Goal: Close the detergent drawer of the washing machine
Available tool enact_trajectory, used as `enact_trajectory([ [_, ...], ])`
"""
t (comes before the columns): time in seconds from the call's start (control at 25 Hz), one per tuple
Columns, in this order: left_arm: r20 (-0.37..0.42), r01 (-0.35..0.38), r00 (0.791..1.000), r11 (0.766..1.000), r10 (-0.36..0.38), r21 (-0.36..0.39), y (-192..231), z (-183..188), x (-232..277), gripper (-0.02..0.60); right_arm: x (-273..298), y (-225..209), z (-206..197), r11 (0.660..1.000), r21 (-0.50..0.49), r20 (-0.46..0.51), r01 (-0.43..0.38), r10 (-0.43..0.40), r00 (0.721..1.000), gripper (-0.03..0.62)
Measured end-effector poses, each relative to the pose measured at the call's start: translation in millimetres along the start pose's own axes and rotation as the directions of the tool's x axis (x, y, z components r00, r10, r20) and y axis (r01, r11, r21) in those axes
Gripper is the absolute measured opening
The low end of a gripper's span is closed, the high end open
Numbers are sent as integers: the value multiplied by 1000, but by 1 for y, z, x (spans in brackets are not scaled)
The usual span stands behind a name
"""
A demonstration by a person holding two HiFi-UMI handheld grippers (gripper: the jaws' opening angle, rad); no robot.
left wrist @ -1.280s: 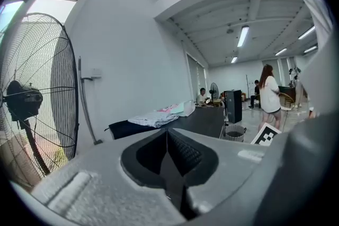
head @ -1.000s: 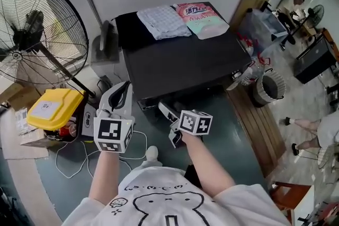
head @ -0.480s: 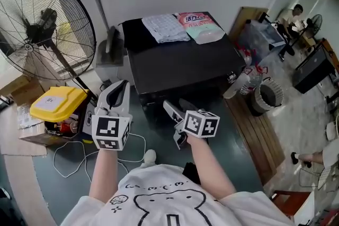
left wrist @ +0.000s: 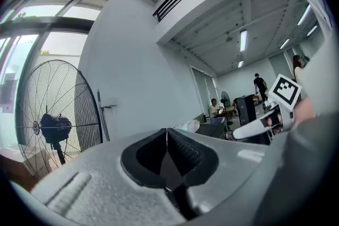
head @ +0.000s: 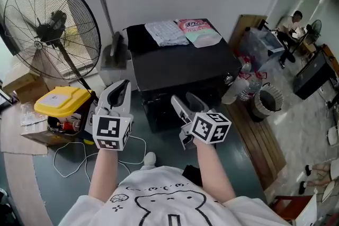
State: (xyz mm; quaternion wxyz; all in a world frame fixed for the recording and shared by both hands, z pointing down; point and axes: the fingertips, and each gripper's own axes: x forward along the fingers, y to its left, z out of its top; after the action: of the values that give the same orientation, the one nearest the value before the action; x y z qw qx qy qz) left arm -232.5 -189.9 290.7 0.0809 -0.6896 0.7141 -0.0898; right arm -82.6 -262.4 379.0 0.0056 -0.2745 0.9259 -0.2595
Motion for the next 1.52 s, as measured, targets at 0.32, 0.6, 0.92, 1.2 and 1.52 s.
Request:
enact_trajectory([
  [0.32, 42, -22, 999, 1000, 22, 7, -24, 22, -33, 17, -49, 32, 29, 970, -245, 80, 9, 11, 997, 0],
  [0.6, 67, -60, 996, 998, 59, 2, -35, 40, -66, 17, -86, 58, 39, 896, -442, 84, 32, 7, 996, 0],
  [0.92, 96, -46, 994, 999, 44, 28, -42, 56, -81, 18, -116, 75, 58, 830, -548, 161, 103, -16, 987, 0],
  [1.2, 123, -16, 992, 998, 8, 67, -34, 66, -83, 17, -122, 100, 75, 755, -631, 231, 176, -34, 972, 0],
  [1.52, 175, 8, 984, 998, -19, 62, -11, 87, -98, 17, -124, 131, 84, 736, -634, 283, 237, -65, 957, -2],
])
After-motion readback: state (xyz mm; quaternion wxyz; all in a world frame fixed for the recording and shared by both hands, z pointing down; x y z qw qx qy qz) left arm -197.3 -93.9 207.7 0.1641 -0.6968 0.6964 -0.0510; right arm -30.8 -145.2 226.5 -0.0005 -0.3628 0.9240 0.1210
